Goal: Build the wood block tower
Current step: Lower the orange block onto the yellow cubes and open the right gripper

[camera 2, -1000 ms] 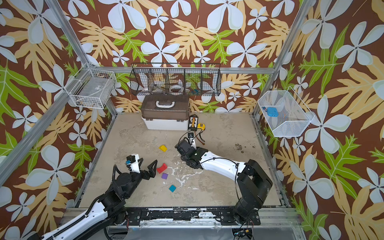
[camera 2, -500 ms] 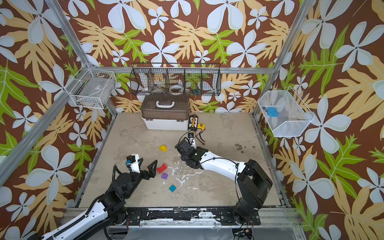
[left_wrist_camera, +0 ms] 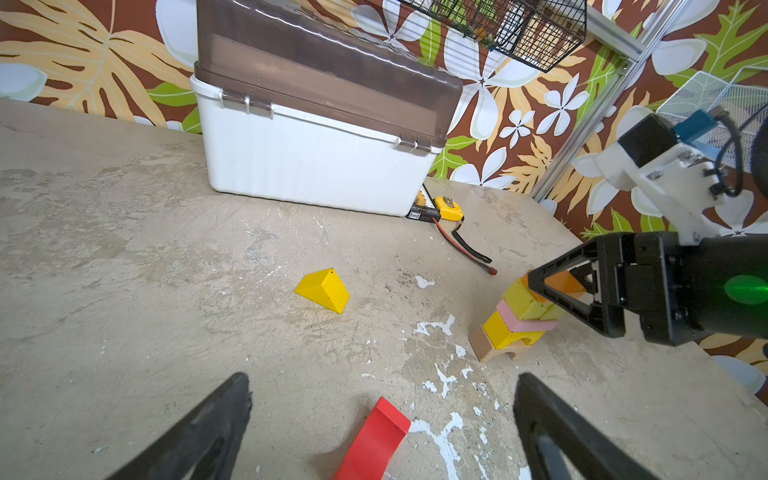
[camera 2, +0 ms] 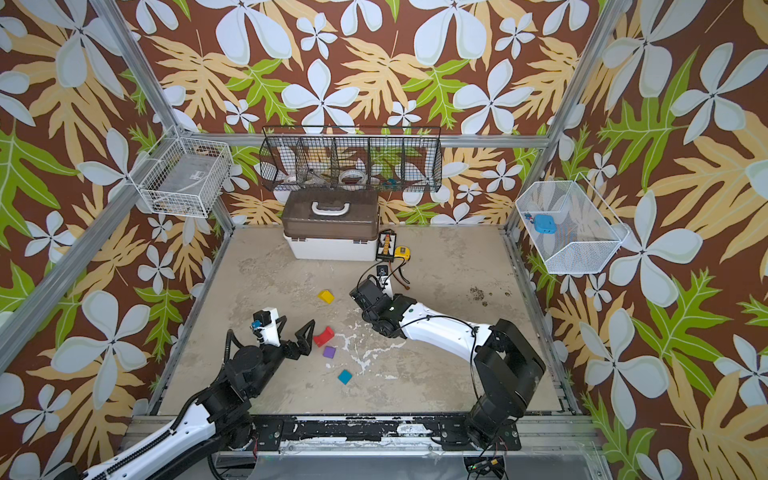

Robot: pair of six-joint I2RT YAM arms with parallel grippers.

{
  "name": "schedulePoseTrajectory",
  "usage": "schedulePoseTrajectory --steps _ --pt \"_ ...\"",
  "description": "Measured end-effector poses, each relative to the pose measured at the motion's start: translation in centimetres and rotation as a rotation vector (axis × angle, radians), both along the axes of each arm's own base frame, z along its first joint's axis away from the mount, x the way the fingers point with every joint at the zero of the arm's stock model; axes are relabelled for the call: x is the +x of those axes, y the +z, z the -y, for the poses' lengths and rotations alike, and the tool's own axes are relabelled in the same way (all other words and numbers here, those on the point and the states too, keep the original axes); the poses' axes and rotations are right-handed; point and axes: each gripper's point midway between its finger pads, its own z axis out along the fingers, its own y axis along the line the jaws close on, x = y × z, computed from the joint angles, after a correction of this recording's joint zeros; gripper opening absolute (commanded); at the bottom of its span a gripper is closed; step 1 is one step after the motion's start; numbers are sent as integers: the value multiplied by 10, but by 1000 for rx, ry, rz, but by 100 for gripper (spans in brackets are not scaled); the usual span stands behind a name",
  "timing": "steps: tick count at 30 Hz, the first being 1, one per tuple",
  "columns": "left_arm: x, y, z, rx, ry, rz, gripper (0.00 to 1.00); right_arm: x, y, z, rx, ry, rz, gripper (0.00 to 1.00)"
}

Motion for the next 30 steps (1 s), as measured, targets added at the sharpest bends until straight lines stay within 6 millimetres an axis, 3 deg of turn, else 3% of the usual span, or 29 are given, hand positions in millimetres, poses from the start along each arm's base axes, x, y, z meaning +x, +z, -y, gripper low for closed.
schedulePoseTrajectory --steps 30 --pt "-1 0 2 -5 -13 2 100 3 1 1 15 -28 12 68"
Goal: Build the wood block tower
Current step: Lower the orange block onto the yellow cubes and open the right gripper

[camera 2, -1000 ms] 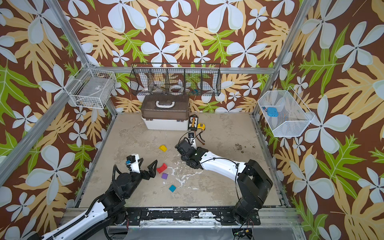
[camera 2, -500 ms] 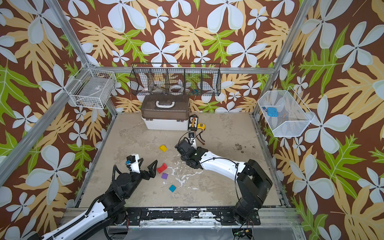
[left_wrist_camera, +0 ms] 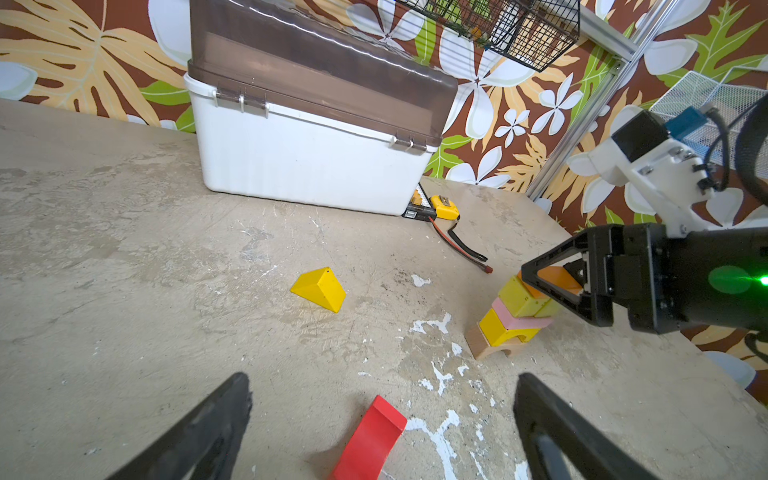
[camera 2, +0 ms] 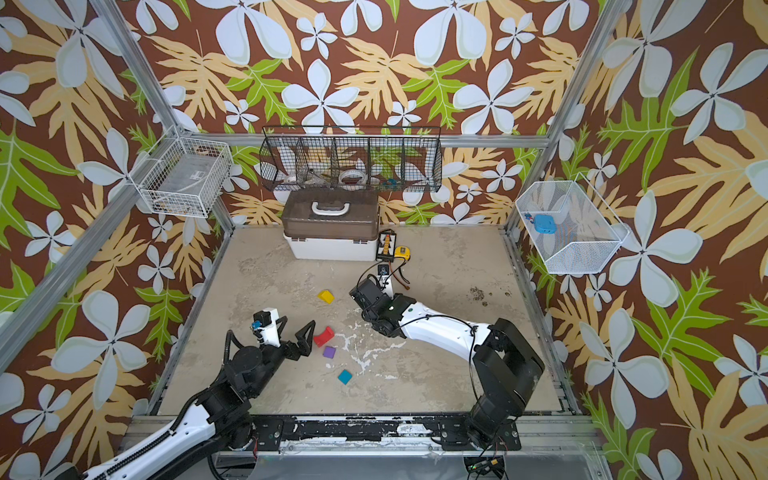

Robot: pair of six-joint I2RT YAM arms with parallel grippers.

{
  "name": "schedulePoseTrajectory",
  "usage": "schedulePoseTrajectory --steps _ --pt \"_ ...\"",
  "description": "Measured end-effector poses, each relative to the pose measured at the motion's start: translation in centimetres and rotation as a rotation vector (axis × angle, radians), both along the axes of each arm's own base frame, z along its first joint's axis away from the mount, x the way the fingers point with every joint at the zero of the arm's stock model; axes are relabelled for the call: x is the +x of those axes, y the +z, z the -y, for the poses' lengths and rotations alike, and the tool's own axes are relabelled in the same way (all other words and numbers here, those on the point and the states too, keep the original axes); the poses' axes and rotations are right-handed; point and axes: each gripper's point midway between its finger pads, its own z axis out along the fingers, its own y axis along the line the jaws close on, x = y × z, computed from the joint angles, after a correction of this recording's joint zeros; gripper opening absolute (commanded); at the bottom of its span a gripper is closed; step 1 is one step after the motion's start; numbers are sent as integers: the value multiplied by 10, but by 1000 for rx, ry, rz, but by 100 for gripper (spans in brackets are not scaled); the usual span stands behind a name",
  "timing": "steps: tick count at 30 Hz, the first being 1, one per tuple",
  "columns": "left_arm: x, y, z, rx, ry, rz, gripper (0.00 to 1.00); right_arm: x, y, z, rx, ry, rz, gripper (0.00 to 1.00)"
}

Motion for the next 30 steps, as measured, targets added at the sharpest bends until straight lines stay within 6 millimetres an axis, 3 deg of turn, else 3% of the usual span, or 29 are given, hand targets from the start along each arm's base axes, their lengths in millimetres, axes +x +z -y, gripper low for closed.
schedulePoseTrajectory --steps 30 --pt "0 1 0 0 -1 6 100 1 4 0 30 -24 15 66"
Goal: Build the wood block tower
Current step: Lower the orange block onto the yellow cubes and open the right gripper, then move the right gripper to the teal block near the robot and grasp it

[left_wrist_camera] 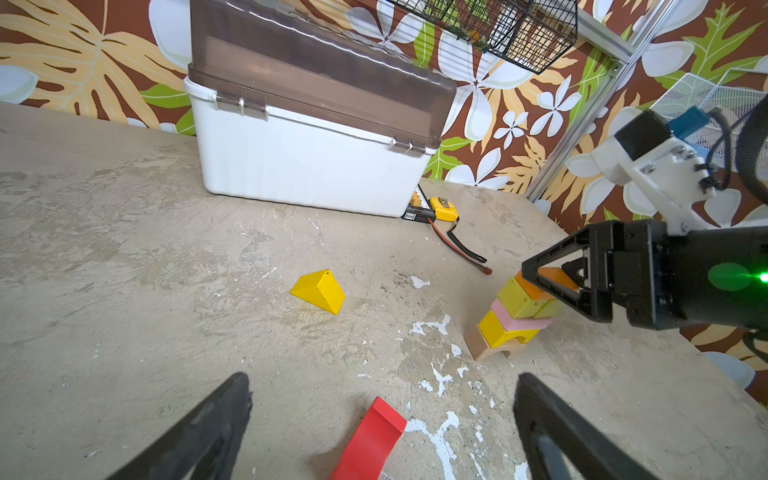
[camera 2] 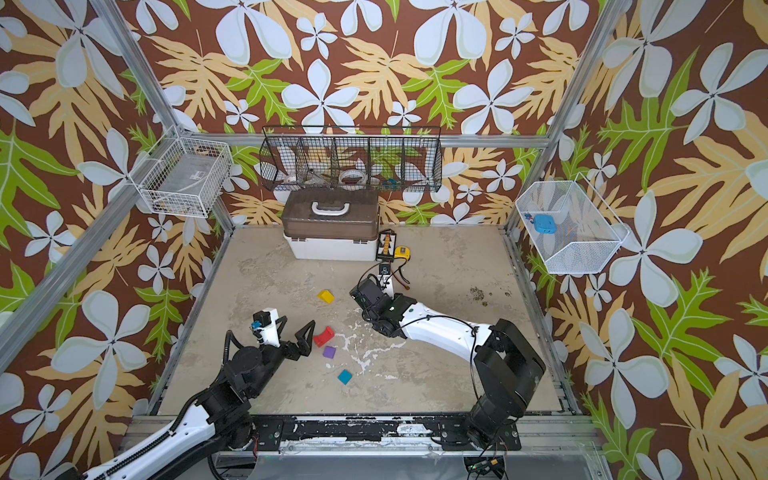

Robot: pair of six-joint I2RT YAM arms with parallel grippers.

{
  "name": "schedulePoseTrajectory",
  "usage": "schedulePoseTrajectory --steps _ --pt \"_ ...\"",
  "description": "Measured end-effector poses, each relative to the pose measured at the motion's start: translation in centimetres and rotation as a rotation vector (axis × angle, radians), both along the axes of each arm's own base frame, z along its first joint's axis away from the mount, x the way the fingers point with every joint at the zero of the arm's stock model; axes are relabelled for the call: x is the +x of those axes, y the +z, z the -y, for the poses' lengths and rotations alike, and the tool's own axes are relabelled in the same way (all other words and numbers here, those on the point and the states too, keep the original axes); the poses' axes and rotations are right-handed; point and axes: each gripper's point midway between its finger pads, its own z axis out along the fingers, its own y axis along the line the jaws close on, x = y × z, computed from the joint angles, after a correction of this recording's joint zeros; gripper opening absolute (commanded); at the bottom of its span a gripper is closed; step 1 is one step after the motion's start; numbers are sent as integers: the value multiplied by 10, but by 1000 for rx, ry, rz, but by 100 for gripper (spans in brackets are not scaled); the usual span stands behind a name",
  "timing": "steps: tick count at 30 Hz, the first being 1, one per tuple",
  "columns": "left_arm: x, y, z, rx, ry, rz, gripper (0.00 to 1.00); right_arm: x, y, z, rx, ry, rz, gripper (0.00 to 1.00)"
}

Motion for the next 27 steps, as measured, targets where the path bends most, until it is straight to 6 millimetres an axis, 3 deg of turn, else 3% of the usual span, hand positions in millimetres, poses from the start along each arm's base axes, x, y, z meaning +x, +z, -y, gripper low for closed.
schedulePoseTrajectory --steps 4,8,14,20,22,27 --pt "0 0 0 -1 -1 1 100 0 5 1 7 -3 10 67" --pt "0 0 0 6 -2 3 100 -4 26 6 40 -5 42 68" --pt "0 0 0 7 -2 2 100 -26 54 25 98 7 101 70" --pt "0 -1 0 9 0 1 100 -77 50 24 138 123 122 70" --pt "0 1 0 6 1 5 100 -98 42 14 152 202 110 71" --pt "0 2 -1 1 5 10 100 -153 15 -34 139 446 54 76"
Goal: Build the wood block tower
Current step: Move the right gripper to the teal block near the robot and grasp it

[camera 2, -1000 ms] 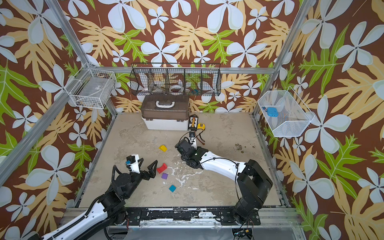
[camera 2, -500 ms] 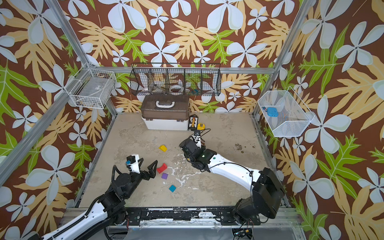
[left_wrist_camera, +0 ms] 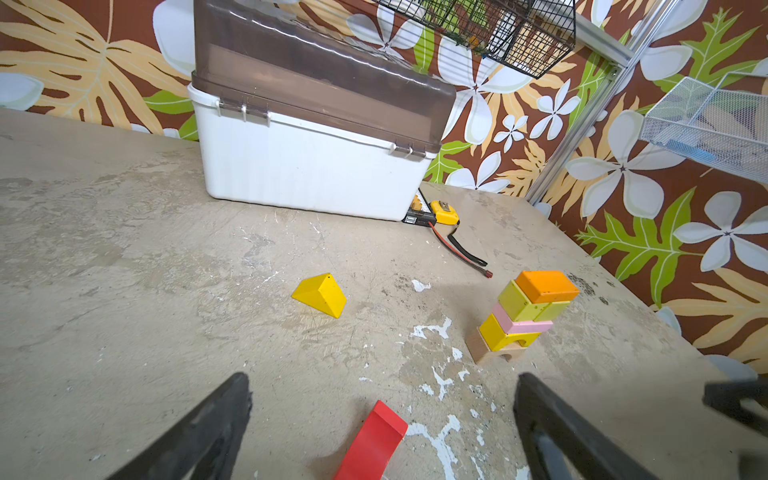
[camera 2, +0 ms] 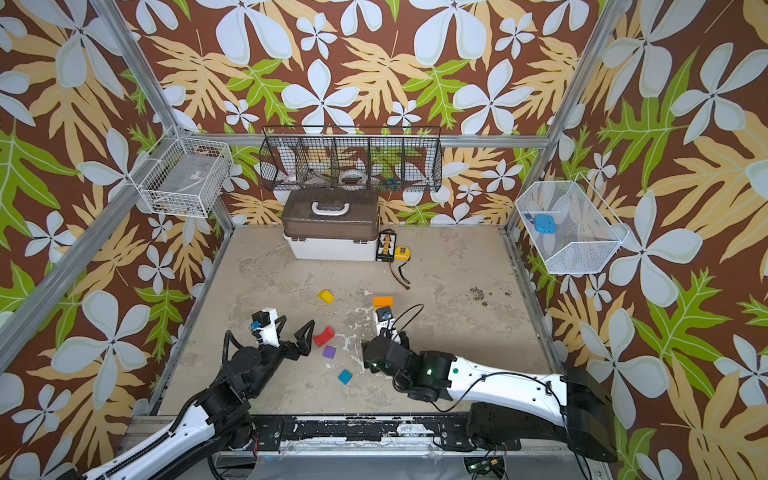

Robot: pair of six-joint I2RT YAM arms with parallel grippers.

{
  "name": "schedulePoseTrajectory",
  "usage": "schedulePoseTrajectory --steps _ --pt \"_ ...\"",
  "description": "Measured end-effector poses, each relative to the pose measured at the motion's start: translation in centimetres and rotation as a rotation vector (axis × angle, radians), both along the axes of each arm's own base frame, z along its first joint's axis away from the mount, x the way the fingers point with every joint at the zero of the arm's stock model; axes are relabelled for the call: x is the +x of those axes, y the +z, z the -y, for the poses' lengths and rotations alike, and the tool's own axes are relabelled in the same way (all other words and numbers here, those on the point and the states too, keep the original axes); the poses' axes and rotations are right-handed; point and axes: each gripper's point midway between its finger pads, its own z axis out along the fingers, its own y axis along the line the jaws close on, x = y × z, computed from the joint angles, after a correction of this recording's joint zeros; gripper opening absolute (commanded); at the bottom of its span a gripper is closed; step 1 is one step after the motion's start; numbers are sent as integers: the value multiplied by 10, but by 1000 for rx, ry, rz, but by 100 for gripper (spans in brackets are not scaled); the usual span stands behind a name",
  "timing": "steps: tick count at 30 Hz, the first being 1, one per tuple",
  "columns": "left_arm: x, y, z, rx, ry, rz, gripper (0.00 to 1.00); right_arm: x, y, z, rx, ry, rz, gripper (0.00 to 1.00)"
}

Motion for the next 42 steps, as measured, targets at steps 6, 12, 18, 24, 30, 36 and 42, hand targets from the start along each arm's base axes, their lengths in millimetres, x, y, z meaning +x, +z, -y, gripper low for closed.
schedulePoseTrajectory --steps 6,12,18,24,30,36,42 --pt "0 2 -2 -5 11 8 100 -45 -50 -42 -100 211 -65 76" --pt "1 1 -3 -5 14 4 100 -59 -85 -51 -145 304 -113 75" --pt "1 -1 -3 1 20 -4 100 -62 -100 -72 -177 363 -129 71" --pt "1 -1 -3 -2 23 -4 100 -53 -126 -80 -248 367 -163 59" --pt "2 -2 -4 -3 27 -7 100 -41 -134 -81 -279 333 -144 48" --pt "2 -1 -5 -4 32 -5 100 -37 -133 -82 -288 321 -135 32" --pt "2 -1 -5 -3 31 -5 100 -42 -126 -80 -294 341 -152 20"
